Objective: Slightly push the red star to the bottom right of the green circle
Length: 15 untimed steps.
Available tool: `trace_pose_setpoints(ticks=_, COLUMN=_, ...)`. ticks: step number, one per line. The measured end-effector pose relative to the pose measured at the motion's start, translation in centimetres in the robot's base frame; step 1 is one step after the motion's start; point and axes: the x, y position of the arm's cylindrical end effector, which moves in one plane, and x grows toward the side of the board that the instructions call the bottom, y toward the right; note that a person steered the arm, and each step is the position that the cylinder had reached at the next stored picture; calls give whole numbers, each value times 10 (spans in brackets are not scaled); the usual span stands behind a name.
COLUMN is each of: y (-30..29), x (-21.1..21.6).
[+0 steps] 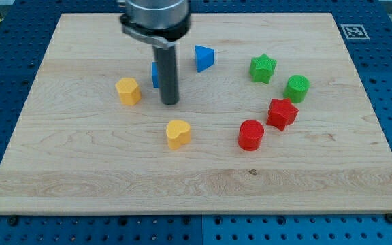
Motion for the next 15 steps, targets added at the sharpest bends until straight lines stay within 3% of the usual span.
trace_pose_setpoints(ticks=2, y=97, x=-1)
trace_pose_setpoints(ticks=11, y=198, x=31)
trace_pose_setpoints(ticks=13, y=188, x=31)
trace_pose_setpoints(ticks=15, y=112, x=31)
